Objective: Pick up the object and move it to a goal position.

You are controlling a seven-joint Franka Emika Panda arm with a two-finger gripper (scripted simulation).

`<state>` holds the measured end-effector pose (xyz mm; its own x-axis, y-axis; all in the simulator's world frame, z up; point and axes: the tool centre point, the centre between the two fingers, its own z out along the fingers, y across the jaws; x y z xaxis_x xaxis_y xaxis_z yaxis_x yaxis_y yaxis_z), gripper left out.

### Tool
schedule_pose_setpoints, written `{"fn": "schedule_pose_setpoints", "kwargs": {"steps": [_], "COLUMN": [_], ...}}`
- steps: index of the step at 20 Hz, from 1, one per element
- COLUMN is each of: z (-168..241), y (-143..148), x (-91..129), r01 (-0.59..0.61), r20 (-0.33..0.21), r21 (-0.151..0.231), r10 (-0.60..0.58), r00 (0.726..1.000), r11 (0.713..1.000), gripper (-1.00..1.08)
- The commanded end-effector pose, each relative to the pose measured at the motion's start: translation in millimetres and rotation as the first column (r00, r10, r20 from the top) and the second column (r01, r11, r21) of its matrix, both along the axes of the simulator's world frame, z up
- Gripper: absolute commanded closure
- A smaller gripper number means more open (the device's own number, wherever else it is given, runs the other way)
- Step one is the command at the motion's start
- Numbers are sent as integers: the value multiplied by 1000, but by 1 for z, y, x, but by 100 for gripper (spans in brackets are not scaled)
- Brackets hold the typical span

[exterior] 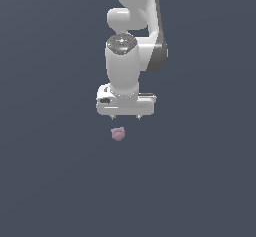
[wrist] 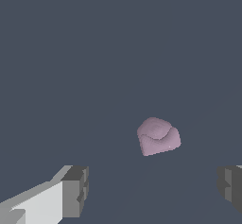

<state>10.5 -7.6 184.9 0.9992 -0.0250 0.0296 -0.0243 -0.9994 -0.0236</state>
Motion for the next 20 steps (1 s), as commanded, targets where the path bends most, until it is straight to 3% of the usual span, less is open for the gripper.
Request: {"fn": "schedule_pose_setpoints", "kwargs": {"steps": [1,20], "z": [0,-3], "y": [0,2], "x": [0,3], "r01": [0,-61], "r20": [0,13], "r21": [0,-24], "r10": [0,62], "r00": [1000,998], "r11": [1000,998], "gripper": [-92,-92]}}
